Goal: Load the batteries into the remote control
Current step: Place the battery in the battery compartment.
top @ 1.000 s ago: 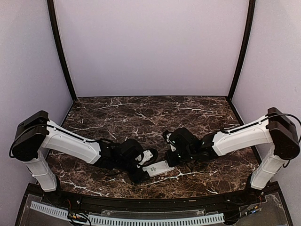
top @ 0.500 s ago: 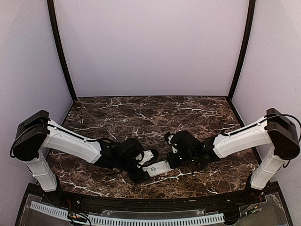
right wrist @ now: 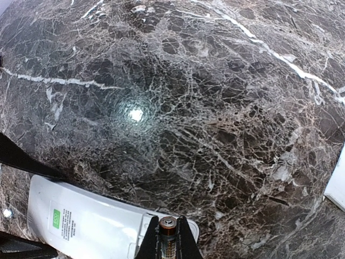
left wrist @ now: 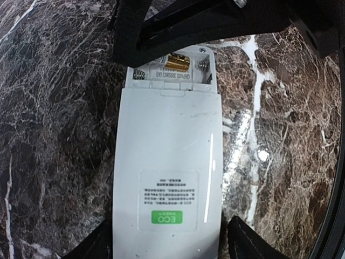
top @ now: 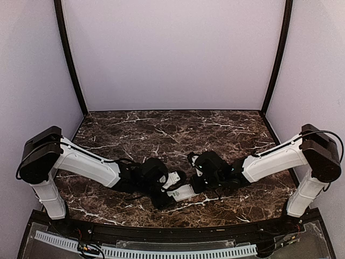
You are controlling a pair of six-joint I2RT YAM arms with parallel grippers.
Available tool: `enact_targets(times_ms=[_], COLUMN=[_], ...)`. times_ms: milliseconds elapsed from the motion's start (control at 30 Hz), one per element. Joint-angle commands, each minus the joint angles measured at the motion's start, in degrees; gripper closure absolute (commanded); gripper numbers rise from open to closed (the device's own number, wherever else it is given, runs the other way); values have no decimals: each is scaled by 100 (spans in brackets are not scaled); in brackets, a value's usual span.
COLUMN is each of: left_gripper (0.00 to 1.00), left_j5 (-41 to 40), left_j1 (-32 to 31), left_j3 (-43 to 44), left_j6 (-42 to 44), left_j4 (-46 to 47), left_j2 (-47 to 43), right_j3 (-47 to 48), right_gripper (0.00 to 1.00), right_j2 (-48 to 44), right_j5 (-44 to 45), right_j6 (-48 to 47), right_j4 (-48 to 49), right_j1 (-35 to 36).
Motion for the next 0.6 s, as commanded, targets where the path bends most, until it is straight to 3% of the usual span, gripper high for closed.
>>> enact_targets(times_ms=[0, 567], left_gripper=[31, 42], left_j5=[215, 428], left_j1=[29, 81], left_j3=[-130, -67], left_j6=[48, 104], left_j4=[-517, -783], left_j2=[373, 648], right_j3=[-48, -396], right_gripper=[100, 100], right_j2=[134, -63], right_j5=[110, -67], right_j6=[-175, -114], right_j4=[290, 98], right_j1=[32, 83])
